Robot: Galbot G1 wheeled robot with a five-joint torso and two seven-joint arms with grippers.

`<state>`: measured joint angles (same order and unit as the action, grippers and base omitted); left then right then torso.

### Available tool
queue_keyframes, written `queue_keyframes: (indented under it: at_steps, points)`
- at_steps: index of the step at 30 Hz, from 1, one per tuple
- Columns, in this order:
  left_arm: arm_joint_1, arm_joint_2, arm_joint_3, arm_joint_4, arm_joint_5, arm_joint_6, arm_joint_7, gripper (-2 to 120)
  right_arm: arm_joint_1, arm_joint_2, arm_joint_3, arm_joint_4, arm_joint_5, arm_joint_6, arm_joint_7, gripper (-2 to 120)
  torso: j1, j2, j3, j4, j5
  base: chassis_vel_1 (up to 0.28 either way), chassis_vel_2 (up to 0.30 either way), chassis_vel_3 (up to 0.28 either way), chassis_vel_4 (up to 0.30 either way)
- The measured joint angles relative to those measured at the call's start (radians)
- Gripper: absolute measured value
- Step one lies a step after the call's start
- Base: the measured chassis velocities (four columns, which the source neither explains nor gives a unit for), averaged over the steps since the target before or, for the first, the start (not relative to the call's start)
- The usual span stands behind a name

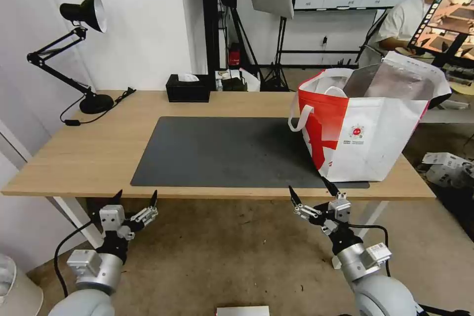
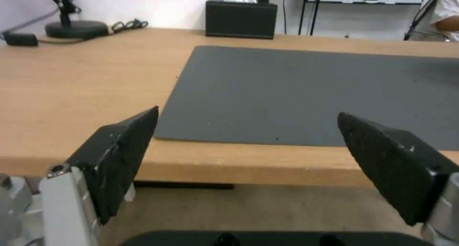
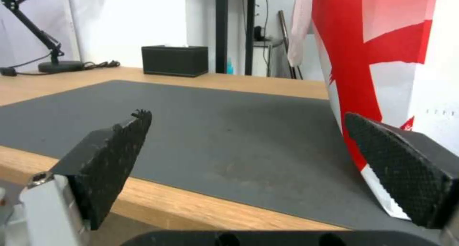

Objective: Pick up the trash from the table and place it into the takeout bag.

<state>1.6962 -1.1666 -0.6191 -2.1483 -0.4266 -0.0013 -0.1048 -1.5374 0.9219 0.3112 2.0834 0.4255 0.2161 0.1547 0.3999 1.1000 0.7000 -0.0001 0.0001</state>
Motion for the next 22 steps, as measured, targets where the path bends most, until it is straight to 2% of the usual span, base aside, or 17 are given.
queue_keyframes:
  at_steps: [22]
  points:
    - [-0.011,-0.016,0.019,0.009,-0.016,-0.011,-0.005,100,0.000,0.000,0.000,0.000,0.000,0.000,0.000,100,0.000,0.000,0.000,0.0001,-0.0001,0.000,0.000,0.000,0.000]
